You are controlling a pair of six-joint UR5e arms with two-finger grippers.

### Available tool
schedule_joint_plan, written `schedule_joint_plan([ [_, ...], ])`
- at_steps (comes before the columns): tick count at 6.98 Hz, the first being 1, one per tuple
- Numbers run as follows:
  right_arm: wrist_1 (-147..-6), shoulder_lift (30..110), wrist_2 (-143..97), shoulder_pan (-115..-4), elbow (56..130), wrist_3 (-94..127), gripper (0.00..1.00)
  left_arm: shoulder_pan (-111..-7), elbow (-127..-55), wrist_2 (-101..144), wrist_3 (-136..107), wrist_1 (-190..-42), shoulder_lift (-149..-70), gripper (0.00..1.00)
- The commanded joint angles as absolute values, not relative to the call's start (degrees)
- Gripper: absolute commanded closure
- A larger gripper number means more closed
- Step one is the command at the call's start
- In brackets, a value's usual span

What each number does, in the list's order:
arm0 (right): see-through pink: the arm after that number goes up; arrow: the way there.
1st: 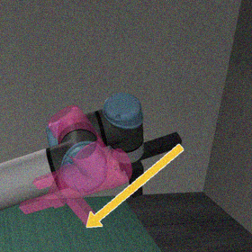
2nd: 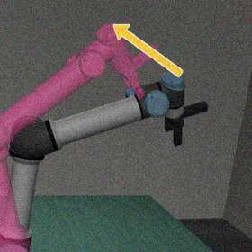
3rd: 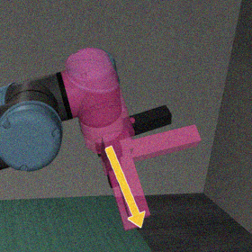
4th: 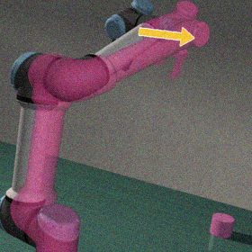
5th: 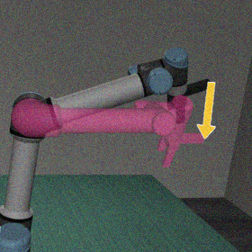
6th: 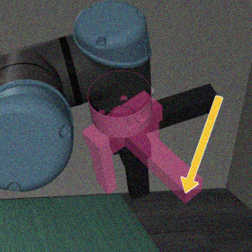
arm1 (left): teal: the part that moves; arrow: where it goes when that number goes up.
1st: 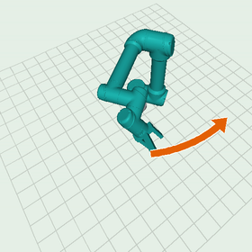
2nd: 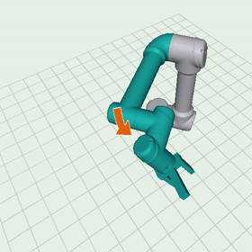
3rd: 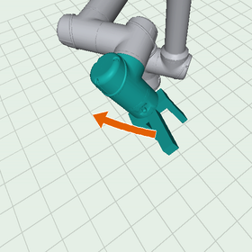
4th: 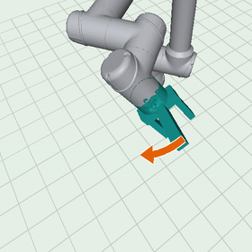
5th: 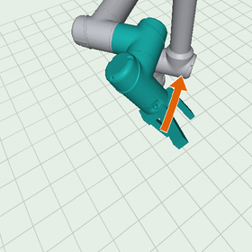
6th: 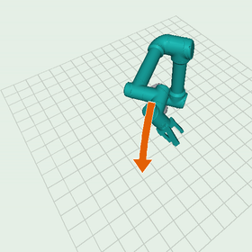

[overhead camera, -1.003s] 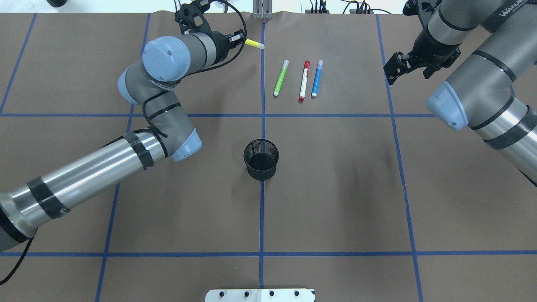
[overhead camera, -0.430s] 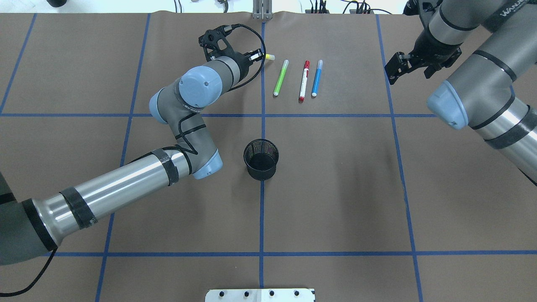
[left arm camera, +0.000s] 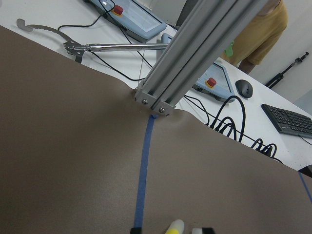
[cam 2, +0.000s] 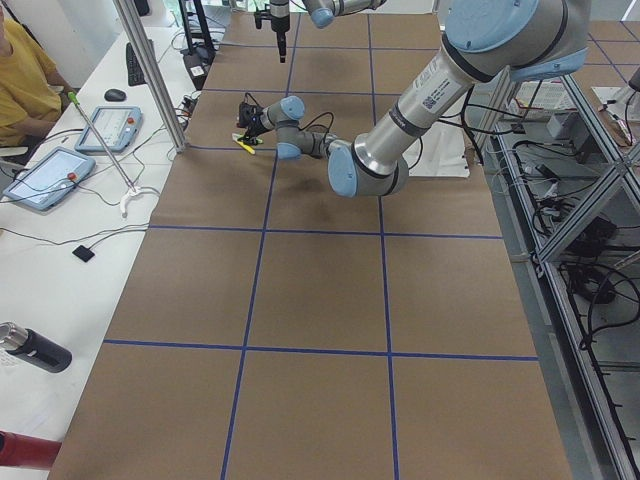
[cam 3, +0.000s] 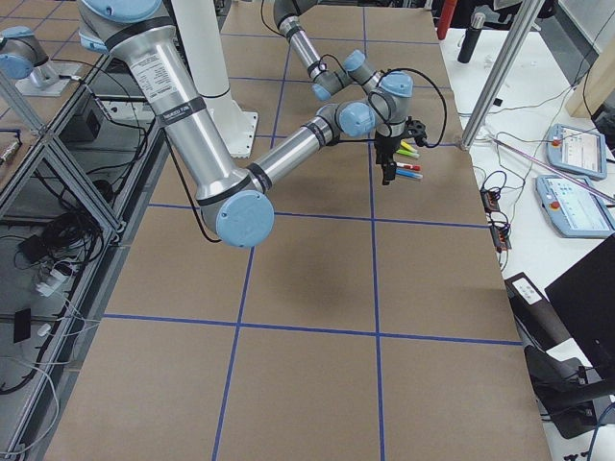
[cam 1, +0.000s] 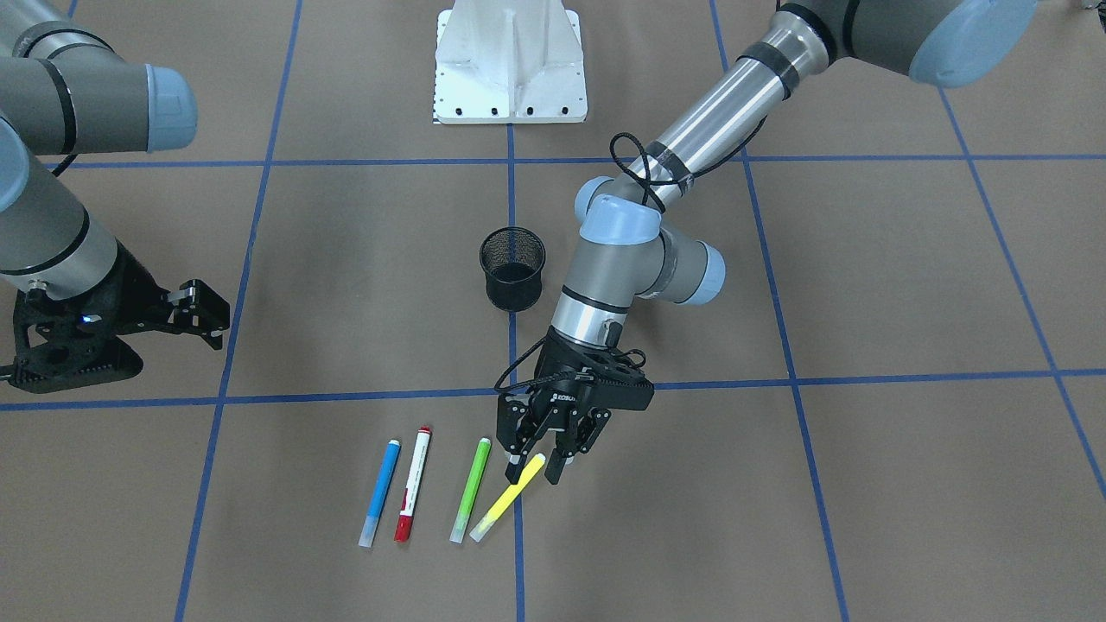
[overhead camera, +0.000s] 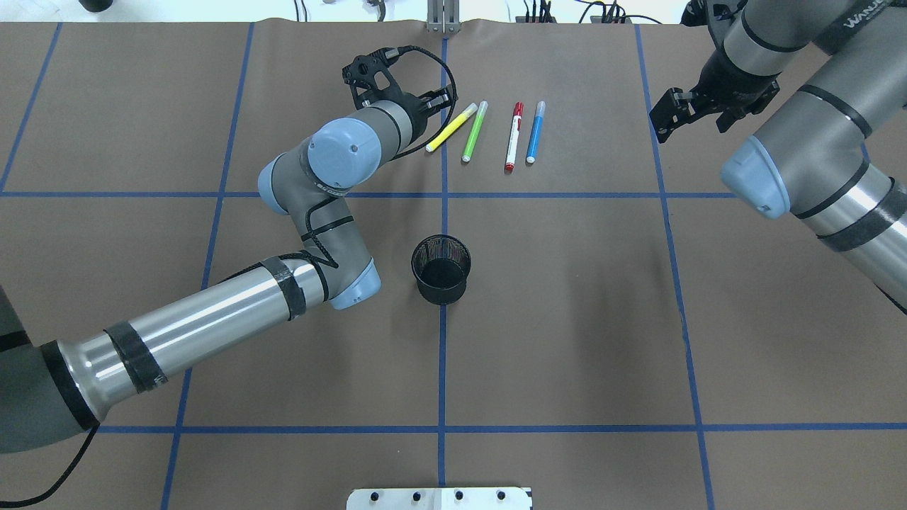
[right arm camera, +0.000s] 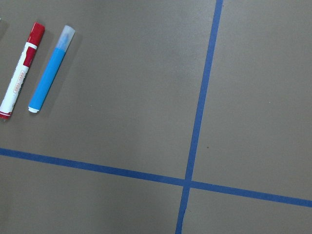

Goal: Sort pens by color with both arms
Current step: 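Lay the yellow highlighter beside the green highlighter and release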

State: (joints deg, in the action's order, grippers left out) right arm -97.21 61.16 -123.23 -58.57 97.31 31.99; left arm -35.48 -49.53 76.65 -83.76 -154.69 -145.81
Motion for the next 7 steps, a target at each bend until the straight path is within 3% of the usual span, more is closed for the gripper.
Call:
schedule_joint_plan([
  [1, -97.21, 61.00, -123.22, -58.62, 97.21, 32.08, 0.01, -34.90, -50.97, 76.81, -83.76, -154.60, -145.02, 0.00],
  [3, -97.21, 61.00, -123.22, -59.06, 97.21, 32.08, 0.01, -35.07, -52.81, 79.17, -81.67, -152.77, -144.93, 0.00],
  [7, -97.29, 63.88, -125.76, -64.22, 97.12, 25.00, 0.00, -40.66, -82.18, 97.94, -67.71, -116.44, -134.42, 0.00],
])
